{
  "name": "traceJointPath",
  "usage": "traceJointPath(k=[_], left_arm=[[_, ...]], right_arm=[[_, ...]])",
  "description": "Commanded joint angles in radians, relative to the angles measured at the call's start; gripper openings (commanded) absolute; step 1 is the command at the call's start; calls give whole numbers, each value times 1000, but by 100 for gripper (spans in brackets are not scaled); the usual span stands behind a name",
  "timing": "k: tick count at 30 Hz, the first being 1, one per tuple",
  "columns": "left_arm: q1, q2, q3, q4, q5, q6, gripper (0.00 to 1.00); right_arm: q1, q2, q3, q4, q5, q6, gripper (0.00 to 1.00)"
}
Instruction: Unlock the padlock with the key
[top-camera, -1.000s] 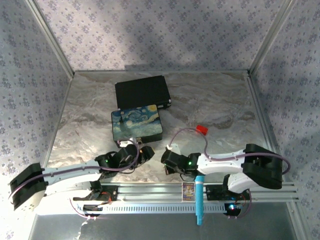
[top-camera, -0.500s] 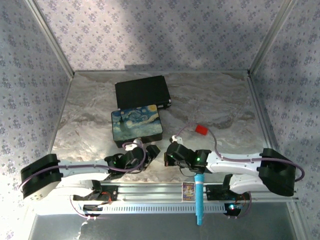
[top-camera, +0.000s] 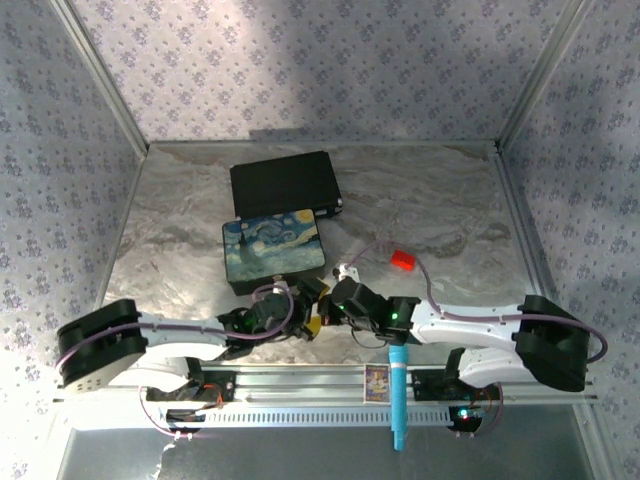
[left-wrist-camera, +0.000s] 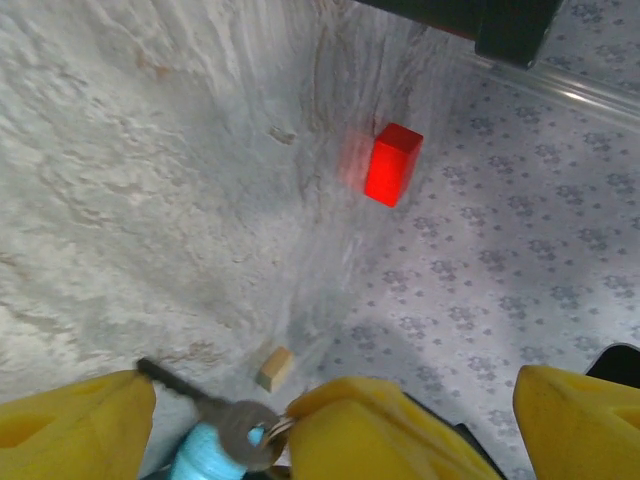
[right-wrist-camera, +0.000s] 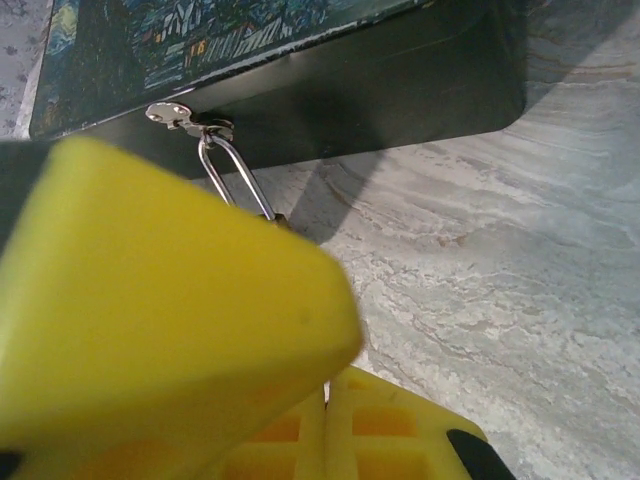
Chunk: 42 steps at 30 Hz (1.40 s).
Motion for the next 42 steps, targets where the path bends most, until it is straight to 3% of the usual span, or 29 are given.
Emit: traceJointPath(k=[1,9,20,27,32,42], left_arm=[[-8,49,43,128,60,-58,88],[-6,77,22,112,31,-76,62],[20,54,10,5,56,-50,54],[35,31,7,-22,57,-22,62],[46,19,0,-29,60,-8,47],[92,-19,-20,-48,83,37,31]], right_arm=[[0,9,32,82,-32,-31,0],[4,-51,-16,80,-34,-21,0],[4,-115,-75,103,-23,-2,0],[2,-125,-99,138,-36,-3,0],[1,-128,-119,153,-38,4,0],[-11,-145,-147,175,-41,3,0]])
